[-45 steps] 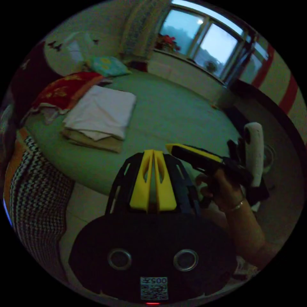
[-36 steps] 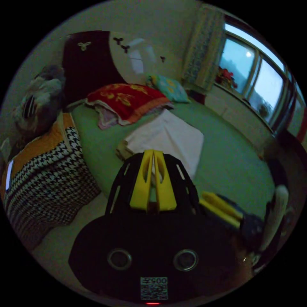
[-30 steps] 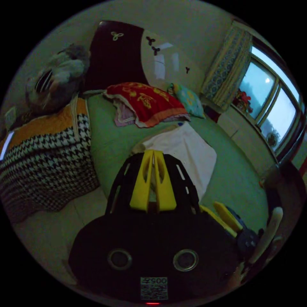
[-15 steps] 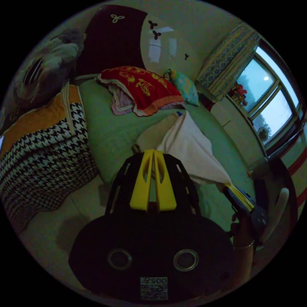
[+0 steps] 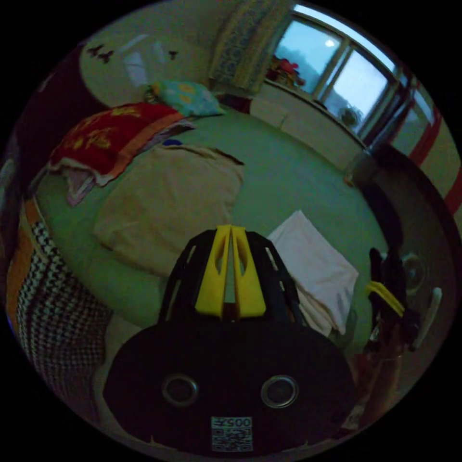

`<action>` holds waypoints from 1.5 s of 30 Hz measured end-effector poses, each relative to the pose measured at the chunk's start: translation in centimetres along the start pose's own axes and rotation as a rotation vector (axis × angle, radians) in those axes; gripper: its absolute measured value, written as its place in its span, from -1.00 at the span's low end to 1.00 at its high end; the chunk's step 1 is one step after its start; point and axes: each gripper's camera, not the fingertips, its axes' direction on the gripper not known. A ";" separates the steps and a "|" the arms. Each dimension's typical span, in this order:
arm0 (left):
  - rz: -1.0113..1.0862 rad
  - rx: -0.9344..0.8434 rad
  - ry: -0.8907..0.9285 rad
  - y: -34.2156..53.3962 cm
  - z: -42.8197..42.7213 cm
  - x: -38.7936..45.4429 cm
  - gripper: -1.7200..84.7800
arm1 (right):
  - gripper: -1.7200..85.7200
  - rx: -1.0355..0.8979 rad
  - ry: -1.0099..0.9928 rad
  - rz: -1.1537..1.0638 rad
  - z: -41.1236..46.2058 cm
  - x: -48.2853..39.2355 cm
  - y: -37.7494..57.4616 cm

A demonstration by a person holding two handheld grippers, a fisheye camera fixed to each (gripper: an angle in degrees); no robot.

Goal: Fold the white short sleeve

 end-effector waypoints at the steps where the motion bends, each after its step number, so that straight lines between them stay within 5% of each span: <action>1: 0.027 -0.017 -0.005 -0.7 0.9 1.4 -0.97 | -0.70 0.003 -0.029 -0.032 0.5 -0.6 -0.2; 14: 0.032 0.018 -0.056 -7.3 7.7 7.8 -0.97 | -0.65 -0.101 -0.316 -0.257 12.2 -1.3 -4.5; 21: 0.010 -0.024 0.011 -9.8 11.4 10.0 -0.97 | -0.74 -0.171 -0.071 -0.382 13.9 -0.2 -4.6; 37: 0.025 -0.063 0.077 -12.3 18.8 16.2 -0.97 | -0.98 -0.117 -0.312 -0.053 12.3 17.4 -4.8; 45: 0.120 -0.077 0.037 -12.2 21.6 21.1 -0.97 | -0.99 -0.002 -0.142 0.073 9.3 29.2 -4.3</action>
